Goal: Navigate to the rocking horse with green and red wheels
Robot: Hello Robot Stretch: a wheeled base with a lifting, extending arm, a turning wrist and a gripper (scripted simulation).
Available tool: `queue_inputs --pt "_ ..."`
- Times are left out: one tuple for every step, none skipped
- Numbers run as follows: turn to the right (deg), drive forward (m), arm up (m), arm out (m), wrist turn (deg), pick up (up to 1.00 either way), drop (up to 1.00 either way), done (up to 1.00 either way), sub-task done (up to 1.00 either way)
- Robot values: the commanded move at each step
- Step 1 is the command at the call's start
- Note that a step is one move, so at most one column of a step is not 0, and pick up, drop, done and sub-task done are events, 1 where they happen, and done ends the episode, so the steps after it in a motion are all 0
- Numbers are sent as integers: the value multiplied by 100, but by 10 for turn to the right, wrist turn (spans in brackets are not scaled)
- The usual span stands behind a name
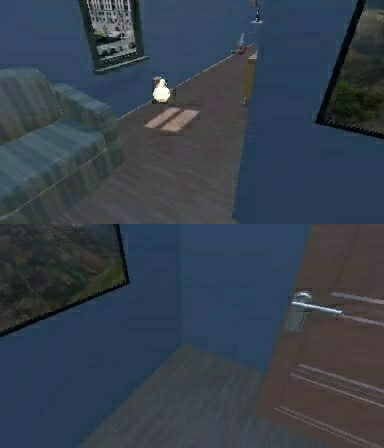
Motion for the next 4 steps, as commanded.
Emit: queue_inputs --pt "0 100 0 0 0 0 0 0 0" --pt "-300 0 0 0 0 0 0 0 0" --pt "0 5 0 0 0 0 0 0 0" --pt "390 0 0 0 0 0 0 0 0"
